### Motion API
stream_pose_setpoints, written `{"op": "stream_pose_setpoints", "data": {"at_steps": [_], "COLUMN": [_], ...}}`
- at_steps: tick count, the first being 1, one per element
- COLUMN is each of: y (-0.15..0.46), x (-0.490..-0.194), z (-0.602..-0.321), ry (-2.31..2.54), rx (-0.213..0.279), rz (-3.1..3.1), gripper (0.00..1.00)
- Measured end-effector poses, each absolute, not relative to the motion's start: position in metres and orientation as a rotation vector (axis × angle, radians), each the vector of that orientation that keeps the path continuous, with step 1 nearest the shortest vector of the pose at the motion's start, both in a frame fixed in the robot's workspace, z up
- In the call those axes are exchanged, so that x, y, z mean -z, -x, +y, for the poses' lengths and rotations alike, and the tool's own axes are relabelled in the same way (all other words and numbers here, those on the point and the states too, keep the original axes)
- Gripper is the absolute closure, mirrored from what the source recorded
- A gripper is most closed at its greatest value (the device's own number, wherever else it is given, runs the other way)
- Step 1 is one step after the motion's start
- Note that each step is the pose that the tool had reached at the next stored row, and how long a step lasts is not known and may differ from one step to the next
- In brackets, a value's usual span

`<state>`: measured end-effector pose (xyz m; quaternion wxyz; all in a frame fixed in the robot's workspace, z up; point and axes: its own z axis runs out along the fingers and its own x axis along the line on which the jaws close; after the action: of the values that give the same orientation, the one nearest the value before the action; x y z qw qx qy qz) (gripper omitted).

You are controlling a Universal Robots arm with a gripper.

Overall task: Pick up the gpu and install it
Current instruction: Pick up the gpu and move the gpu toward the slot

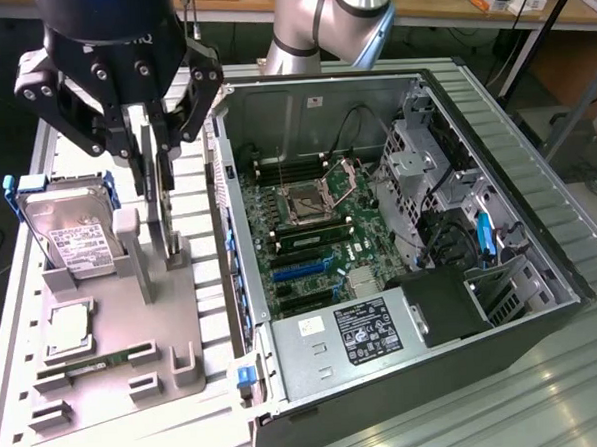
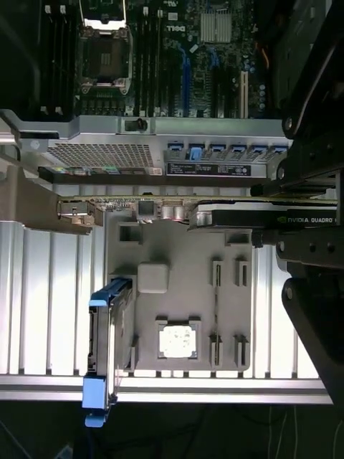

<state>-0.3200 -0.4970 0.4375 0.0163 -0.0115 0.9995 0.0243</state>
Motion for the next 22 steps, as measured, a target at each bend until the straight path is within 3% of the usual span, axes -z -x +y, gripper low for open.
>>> {"op": "stream_pose_setpoints", "data": {"at_steps": [22], "y": [0.194], "x": [-0.438], "z": [-0.497], "ry": [0.036], "rx": [-0.076], "rz": [3.108], "gripper": [0.73]}}
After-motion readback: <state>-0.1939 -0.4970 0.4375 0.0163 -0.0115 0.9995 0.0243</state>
